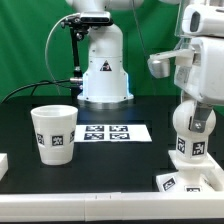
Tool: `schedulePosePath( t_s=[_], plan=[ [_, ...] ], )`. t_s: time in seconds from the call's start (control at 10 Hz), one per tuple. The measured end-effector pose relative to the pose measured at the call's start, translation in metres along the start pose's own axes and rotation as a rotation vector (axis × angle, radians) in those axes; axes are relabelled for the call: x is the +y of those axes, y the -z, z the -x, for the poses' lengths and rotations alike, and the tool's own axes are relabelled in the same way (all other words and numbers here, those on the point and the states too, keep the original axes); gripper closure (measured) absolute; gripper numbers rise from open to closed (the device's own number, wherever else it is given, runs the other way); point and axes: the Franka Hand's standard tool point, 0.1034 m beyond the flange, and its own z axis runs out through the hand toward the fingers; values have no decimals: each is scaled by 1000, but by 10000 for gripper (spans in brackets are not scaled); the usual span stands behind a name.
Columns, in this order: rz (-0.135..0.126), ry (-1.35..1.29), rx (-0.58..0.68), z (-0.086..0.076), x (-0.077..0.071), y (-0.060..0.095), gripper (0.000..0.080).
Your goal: Assemble lamp
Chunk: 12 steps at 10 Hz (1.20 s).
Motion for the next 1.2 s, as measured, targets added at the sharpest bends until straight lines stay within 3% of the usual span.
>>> schedulePosePath(
  t_s=[0.4, 0.8, 0.9, 1.2],
  plan=[
    [-6, -484, -3, -2, -6, -1, 225],
    [-55, -934, -3, 6, 0, 5, 225],
    [-34, -958, 19, 3, 2, 6, 225],
    [-34, -1105, 15, 6, 4, 6, 225]
  ],
)
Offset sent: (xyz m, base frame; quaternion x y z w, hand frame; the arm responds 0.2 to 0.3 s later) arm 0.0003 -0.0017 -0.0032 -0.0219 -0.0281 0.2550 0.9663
